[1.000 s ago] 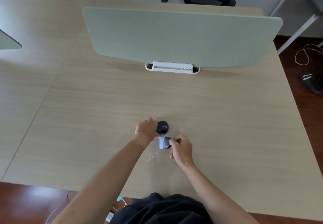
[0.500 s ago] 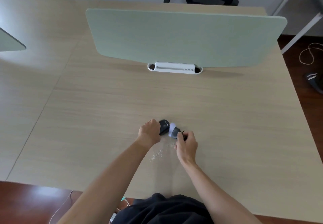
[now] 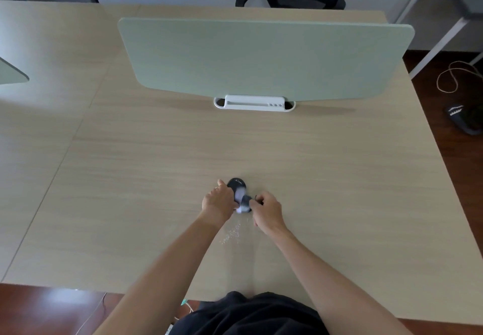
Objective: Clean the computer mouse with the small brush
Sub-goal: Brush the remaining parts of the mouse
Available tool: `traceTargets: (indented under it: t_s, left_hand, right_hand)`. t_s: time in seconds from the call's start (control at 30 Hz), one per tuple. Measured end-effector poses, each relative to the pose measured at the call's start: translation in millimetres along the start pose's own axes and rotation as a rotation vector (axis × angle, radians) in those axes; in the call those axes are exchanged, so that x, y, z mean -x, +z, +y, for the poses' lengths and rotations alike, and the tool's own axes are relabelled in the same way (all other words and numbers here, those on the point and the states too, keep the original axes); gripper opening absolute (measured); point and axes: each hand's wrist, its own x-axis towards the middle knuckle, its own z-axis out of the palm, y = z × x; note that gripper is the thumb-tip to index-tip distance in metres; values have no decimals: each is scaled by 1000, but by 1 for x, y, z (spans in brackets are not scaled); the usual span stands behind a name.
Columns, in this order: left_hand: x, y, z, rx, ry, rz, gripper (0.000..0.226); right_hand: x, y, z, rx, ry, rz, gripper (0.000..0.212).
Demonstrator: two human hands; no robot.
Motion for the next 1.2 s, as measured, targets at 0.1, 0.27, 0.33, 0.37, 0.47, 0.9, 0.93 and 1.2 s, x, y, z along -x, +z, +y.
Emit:
traceTargets:
  t_s: [0.1,0.27,0.33,0.37,0.47,0.9,0.93,1.2]
  left_hand:
    - [-1,-2,-1,-31,2,-14,36]
    - [-5,-7,-3,17,-26,-21,53]
    - [-8,-6,-3,31,24,-6,76]
    - [-8,-5,-3,31,70,-13,80]
    - [-7,-7,-5,34,123,-38,75]
    - [-9,-10,2,68,60,-41,76]
    - [-10,-10,1,66,58,-38,74]
    - [-12,-10,9,94,23,24,43]
  right_hand:
    - [-1,-6,2,36,36,-55,13]
    - [-5,-8,-1,-112,-25,165,15]
    - [-4,-4,-2,-105,-46,112,15]
    - [-3,-3,-1,-60,-58,70,16]
    - [0,-9,3,122,-82,-57,12]
    - [-13,-21,-5,166,-176,-76,16]
    - [-15,-27,-7,212,-183,-94,18]
    - [-17,-40,-6,206,-209,-82,8]
